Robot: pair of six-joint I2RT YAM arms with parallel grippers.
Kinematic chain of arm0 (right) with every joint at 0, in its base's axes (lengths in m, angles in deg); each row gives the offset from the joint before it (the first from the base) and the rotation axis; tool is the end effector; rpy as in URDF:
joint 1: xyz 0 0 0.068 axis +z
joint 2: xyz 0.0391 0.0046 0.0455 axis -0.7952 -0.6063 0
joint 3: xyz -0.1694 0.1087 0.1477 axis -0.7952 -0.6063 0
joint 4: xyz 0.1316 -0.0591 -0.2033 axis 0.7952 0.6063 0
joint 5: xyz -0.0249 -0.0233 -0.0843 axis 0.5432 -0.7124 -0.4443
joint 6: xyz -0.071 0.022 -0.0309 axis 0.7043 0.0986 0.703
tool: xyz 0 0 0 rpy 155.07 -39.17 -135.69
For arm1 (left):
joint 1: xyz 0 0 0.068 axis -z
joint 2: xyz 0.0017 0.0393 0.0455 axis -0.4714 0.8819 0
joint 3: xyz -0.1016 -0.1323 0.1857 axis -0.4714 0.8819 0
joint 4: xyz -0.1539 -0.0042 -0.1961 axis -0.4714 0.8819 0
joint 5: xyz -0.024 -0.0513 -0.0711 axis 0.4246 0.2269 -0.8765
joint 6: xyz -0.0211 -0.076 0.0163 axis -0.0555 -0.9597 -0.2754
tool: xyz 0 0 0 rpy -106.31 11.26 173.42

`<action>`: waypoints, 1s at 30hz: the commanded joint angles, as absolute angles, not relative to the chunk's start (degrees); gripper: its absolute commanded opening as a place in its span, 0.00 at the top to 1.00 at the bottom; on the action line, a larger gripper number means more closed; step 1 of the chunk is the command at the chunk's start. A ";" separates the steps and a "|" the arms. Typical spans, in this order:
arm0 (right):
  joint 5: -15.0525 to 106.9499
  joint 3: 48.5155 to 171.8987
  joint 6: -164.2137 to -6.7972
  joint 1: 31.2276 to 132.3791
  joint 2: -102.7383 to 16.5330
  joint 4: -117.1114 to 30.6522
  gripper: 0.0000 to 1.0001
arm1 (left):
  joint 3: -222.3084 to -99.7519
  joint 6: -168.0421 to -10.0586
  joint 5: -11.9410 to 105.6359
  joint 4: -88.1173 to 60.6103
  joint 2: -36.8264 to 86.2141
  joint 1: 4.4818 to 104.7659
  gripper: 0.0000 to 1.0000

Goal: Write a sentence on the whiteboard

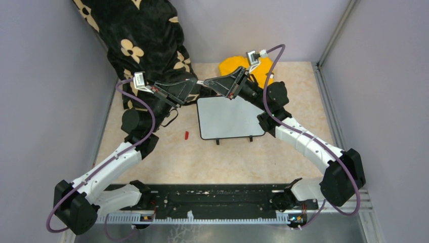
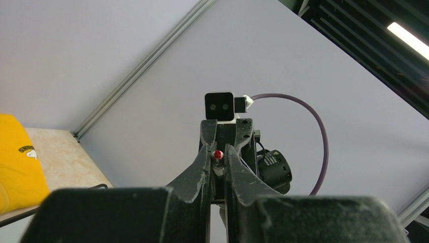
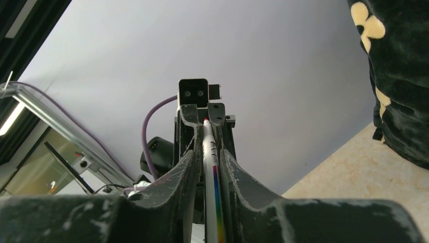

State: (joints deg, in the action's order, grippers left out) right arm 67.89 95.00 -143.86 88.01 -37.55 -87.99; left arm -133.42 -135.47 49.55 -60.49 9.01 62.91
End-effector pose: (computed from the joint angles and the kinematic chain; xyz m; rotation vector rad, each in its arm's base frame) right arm 0.2390 0.2115 0.4087 -0.2152 1.3213 1.8025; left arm 0.2080 -0.1526 0.3974 -0.1233 1.0945 -1.5205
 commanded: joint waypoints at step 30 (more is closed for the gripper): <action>69.97 96.63 -144.12 87.67 -36.59 -90.15 1.00 | -134.31 -134.73 49.14 -60.18 10.05 63.18 1.00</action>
